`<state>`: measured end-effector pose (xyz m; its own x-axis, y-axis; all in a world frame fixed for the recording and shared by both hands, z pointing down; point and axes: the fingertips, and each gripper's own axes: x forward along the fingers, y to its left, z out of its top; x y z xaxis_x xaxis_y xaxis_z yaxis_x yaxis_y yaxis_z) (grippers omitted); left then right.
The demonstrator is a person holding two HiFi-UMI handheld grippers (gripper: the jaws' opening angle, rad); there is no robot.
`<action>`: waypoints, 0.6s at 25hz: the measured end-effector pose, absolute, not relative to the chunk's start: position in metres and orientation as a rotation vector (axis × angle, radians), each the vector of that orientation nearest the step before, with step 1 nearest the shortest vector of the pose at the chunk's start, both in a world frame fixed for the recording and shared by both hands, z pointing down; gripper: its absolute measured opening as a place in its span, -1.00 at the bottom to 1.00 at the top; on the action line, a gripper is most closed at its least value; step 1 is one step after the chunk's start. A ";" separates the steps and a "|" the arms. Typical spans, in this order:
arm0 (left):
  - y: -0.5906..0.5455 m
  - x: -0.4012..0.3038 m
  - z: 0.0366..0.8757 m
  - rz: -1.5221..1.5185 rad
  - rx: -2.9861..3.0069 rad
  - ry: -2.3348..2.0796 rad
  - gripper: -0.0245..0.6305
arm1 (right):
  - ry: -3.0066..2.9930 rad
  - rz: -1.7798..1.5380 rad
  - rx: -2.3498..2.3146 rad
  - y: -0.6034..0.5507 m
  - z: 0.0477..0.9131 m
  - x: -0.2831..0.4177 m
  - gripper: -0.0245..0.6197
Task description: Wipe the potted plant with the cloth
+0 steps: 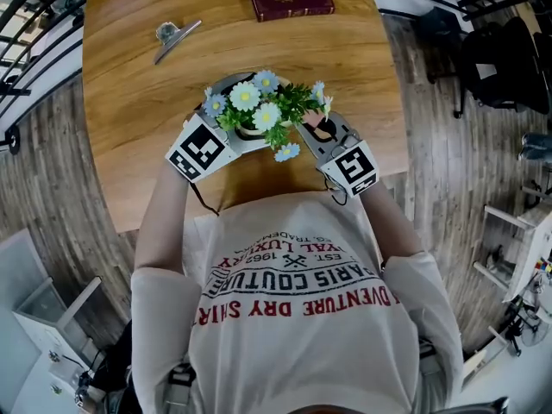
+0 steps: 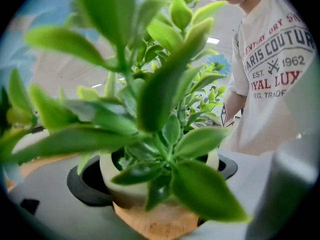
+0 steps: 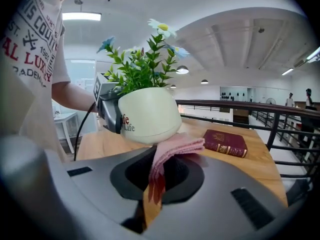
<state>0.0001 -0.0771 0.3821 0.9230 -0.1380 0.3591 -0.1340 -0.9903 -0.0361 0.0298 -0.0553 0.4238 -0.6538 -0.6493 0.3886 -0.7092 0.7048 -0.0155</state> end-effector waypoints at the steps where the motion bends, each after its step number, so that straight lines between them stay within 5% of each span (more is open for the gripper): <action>1: -0.077 0.002 0.385 -0.571 -3.052 0.233 0.73 | -2.534 0.230 1.076 -0.057 0.427 0.034 -0.81; 15: -0.065 0.035 0.478 -0.787 -3.112 0.278 0.73 | -2.317 0.208 1.367 -0.085 0.452 0.137 -0.81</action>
<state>0.0346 -0.0648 0.4778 0.8659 -0.1468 0.4782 -0.1861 -0.9819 0.0355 0.1374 -0.0850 0.4519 -0.4150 -0.7949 0.4426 -0.8611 0.5003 0.0911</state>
